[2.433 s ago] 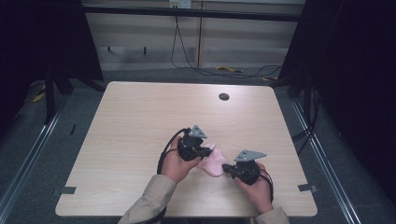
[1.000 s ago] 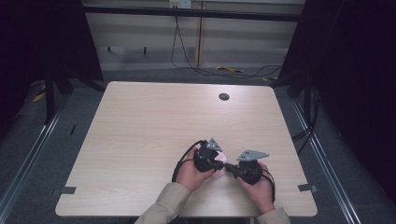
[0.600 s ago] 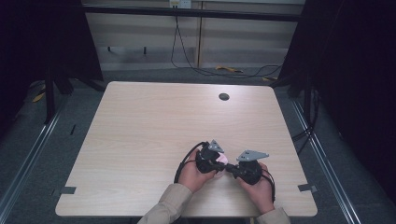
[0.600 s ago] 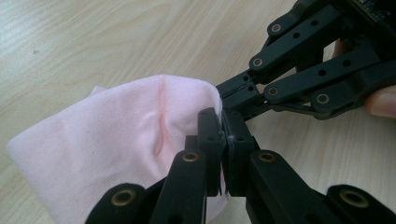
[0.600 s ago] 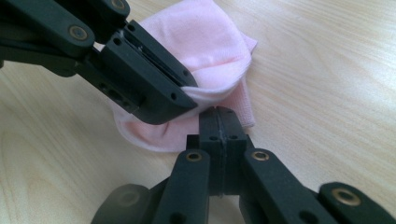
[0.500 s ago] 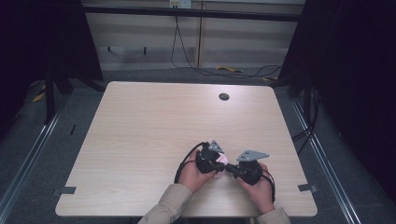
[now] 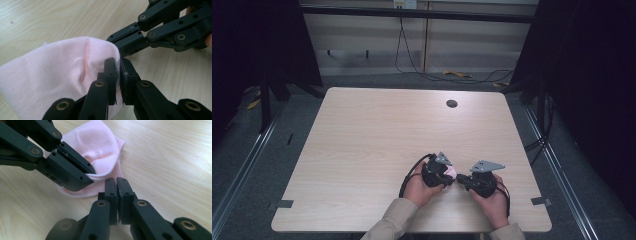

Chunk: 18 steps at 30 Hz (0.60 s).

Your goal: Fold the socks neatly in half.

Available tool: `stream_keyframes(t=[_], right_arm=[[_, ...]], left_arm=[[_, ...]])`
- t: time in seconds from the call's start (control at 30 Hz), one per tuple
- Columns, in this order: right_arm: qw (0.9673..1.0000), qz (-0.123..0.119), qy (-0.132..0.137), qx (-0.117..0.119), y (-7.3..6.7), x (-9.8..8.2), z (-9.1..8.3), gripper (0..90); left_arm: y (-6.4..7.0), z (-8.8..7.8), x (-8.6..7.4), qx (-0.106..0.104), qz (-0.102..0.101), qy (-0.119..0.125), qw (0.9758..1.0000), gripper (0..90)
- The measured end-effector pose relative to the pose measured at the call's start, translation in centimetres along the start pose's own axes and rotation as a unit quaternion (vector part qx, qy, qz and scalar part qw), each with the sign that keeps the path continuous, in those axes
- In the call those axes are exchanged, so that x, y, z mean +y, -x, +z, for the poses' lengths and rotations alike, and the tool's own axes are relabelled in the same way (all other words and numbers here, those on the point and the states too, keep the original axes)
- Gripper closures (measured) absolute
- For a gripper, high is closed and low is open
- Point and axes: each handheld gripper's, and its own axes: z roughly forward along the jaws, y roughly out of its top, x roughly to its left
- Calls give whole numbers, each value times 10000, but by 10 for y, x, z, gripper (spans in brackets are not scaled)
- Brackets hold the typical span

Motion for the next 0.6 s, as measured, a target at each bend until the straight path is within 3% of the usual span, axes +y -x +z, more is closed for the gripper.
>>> stream_keyframes(t=[0.37, 0.5, 0.6], right_arm=[[9999, 61, 33, -97, 6, -3, -6, 860], [9999, 34, 35, -115, 6, -3, -8, 860], [9999, 39, 14, -131, 6, -3, -8, 860]], left_arm=[[2, -6, 1, 21, 32, 68, 10000, 777], [4, -8, 2, 75, 16, 167, 9998, 690], [4, -13, 3, 136, -64, 258, 9996, 523]])
